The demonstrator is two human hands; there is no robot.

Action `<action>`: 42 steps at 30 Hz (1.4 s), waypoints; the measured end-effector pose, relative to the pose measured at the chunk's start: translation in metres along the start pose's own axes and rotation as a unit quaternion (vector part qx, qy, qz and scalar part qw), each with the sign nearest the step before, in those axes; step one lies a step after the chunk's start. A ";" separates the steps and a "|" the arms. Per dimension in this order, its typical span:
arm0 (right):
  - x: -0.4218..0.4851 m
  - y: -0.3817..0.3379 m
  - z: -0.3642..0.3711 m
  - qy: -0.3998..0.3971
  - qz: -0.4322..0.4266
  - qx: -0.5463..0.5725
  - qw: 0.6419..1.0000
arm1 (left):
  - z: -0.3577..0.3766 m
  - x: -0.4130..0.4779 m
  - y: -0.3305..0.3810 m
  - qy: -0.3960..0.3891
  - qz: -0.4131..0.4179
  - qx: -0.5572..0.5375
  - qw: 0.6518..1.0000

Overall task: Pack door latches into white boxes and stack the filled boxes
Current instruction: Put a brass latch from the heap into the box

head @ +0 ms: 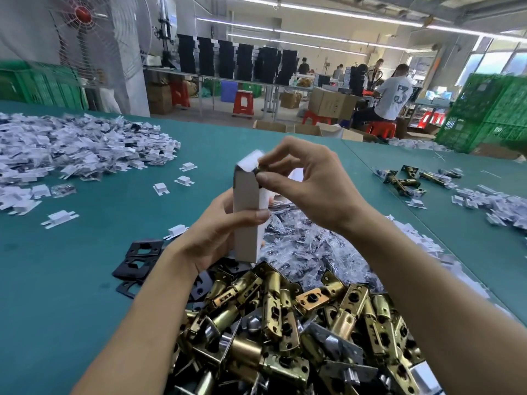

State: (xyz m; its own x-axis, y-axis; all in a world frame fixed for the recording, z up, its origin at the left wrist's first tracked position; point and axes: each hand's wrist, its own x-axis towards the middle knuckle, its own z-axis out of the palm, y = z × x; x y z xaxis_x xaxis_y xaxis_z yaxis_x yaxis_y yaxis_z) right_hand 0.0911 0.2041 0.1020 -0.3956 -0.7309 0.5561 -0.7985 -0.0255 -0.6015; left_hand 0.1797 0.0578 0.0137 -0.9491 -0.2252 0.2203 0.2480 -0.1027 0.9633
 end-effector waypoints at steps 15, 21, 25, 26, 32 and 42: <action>-0.026 0.029 -0.016 -0.044 0.096 0.091 0.990 | 0.005 -0.005 0.007 -0.033 -0.053 -0.059 0.996; -0.033 0.033 -0.014 -0.074 0.127 0.172 0.974 | 0.009 -0.002 0.007 -0.017 -0.050 -0.091 0.994; -0.040 0.032 -0.024 -0.107 0.161 0.177 0.965 | 0.009 -0.003 0.005 0.023 -0.062 -0.081 0.995; -0.041 0.033 -0.032 -0.100 0.170 0.173 0.965 | 0.009 -0.002 0.004 0.033 -0.068 -0.088 0.993; -0.056 0.073 -0.119 -0.022 0.289 -0.193 0.937 | 0.004 0.003 0.001 0.069 -0.042 -0.148 0.986; -0.097 0.116 -0.147 -0.210 0.466 -0.349 0.786 | 0.014 0.002 0.003 0.202 -0.021 -0.121 0.972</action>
State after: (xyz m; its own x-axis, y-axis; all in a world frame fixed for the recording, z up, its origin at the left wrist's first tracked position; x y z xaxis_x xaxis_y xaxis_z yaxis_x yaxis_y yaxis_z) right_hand -0.0295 0.3719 0.0628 -0.8885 -0.3751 -0.2643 -0.3639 0.9269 -0.0922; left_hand 0.1763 0.0708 0.0193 -0.8174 -0.5734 0.0555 0.2952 -0.3342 0.8951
